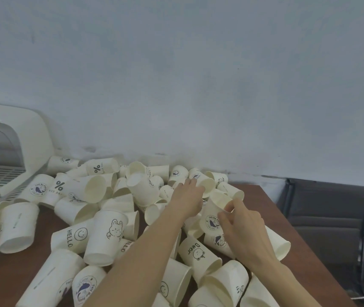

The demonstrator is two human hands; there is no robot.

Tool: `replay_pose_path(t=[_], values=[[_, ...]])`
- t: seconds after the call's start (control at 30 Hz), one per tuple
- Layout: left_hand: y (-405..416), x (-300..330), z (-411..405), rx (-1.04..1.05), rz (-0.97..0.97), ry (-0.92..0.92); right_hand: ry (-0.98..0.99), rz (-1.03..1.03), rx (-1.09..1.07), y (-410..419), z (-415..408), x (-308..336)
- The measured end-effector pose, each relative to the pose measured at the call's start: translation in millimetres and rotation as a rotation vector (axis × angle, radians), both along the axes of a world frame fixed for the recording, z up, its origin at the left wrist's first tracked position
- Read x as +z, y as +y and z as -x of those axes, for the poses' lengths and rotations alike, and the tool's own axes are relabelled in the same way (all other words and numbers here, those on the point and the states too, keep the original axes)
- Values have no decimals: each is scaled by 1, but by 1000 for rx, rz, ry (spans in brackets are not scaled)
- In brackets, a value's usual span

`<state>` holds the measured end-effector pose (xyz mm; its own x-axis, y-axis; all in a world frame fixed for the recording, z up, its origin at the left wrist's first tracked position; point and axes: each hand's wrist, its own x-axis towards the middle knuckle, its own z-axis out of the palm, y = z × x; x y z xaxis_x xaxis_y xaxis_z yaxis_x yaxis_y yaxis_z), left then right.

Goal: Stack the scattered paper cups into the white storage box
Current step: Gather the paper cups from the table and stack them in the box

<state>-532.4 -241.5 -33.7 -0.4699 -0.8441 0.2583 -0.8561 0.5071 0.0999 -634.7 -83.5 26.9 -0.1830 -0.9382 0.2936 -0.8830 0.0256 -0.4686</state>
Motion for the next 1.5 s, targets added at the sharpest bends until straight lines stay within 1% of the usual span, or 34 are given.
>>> replay_pose_path(t=[0.37,0.47,0.73,0.87,1.13,1.5], values=[[-19,-10,15,54,37,-166,-34,17,-19,-1,14,-7],[-19,-6,14,63,61,-166,-39,13,-27,0,15,-7],[-7,22,-3,59,196,-167,-47,1,-19,8,8,-3],[6,36,-20,62,204,-145,-53,-3,-20,17,1,2],[42,57,-59,86,314,-95,-37,38,-31,35,-20,12],[96,110,-145,93,419,-154,52,70,46,54,-83,33]])
